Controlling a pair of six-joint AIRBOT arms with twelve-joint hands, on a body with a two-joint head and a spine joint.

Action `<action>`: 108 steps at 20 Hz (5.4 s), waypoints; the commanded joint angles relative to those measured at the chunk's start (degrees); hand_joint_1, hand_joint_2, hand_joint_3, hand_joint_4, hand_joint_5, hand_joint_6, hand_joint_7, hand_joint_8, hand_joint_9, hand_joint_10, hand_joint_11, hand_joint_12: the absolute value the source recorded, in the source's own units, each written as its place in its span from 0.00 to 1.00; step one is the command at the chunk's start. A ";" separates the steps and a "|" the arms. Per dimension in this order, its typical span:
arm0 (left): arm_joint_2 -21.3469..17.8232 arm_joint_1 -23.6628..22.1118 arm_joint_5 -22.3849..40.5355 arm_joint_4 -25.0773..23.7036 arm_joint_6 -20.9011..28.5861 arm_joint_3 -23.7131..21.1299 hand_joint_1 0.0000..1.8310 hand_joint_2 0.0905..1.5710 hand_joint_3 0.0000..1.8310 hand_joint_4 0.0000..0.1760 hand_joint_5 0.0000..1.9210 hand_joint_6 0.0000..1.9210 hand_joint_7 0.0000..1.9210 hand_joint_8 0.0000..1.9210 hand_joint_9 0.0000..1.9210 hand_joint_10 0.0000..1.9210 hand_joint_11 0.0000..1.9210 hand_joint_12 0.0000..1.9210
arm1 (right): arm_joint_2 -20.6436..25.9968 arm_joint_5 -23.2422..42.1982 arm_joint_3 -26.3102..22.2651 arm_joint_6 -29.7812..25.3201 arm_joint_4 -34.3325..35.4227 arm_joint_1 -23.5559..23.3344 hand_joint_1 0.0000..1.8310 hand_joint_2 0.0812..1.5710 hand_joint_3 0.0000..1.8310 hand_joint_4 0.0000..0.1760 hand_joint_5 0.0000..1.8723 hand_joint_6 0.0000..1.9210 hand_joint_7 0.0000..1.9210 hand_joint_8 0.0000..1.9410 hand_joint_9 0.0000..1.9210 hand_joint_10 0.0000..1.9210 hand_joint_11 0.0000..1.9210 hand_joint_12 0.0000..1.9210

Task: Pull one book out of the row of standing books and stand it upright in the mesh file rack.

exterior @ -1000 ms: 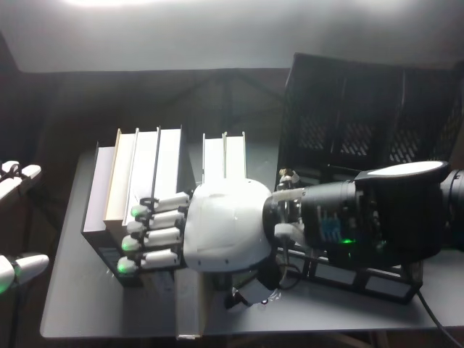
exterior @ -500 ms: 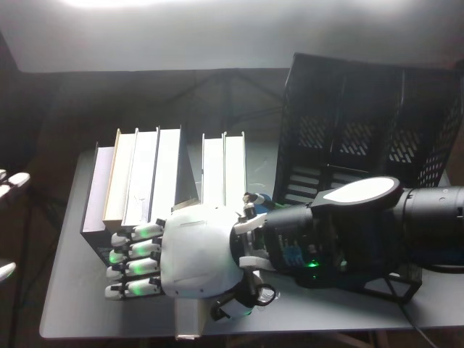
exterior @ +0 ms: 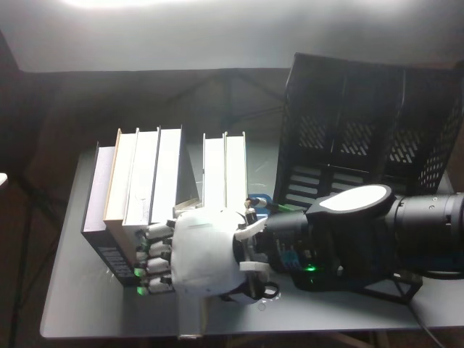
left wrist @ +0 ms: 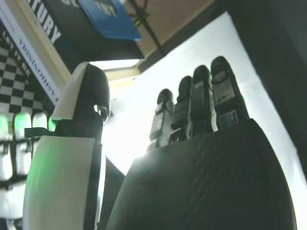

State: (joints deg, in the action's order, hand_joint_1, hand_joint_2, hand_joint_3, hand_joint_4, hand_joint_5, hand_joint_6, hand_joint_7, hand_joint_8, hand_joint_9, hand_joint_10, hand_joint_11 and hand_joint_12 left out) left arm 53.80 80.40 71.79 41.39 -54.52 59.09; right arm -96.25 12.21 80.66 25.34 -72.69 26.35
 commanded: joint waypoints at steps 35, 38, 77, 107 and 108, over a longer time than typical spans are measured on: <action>1.14 0.17 9.05 1.20 0.86 0.75 0.39 0.84 0.00 0.50 0.00 0.00 0.00 0.00 0.00 0.00 0.00 0.00 | 1.66 2.59 -1.98 -8.89 -14.09 -2.78 0.74 0.67 0.06 0.00 0.53 0.43 0.51 0.69 0.42 0.71 0.33 0.90; 1.01 0.16 9.55 1.18 1.37 0.80 0.38 0.84 0.00 0.50 0.00 0.00 0.00 0.00 0.00 0.00 0.00 0.00 | 4.32 5.11 -4.22 -11.45 -16.05 -4.64 0.70 0.66 0.00 0.00 0.56 0.44 0.59 0.45 0.46 0.64 0.30 0.88; 2.07 -2.78 10.17 -1.04 3.23 2.75 0.36 0.84 0.00 0.50 0.00 0.00 0.00 0.00 0.00 0.00 0.00 0.00 | 24.45 17.01 -14.47 -42.57 -44.07 -27.32 0.67 0.74 0.00 0.00 0.49 0.43 0.42 0.82 0.48 1.00 0.40 1.00; 3.51 -5.01 6.47 -2.75 3.20 4.09 0.41 0.82 0.00 0.39 0.00 0.00 0.00 0.00 0.00 0.00 0.00 0.00 | 38.88 14.48 -17.35 -63.68 -60.51 -34.01 0.72 0.79 0.00 0.00 0.40 0.73 0.36 0.74 0.30 0.82 0.19 0.92; 3.55 -5.01 6.39 -2.80 3.20 4.08 0.41 0.82 0.00 0.39 0.01 0.00 0.00 0.00 0.00 0.00 0.00 0.00 | 38.80 14.45 -17.04 -64.64 -61.87 -33.83 0.72 0.79 0.00 0.00 0.42 0.70 0.35 0.75 0.30 0.83 0.20 0.93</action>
State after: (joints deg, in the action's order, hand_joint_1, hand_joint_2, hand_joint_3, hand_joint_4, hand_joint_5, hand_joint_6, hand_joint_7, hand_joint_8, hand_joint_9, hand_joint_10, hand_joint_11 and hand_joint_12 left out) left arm 57.30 75.64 71.68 38.37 -51.29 62.85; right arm -57.93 30.76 63.55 -39.68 -135.35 -6.57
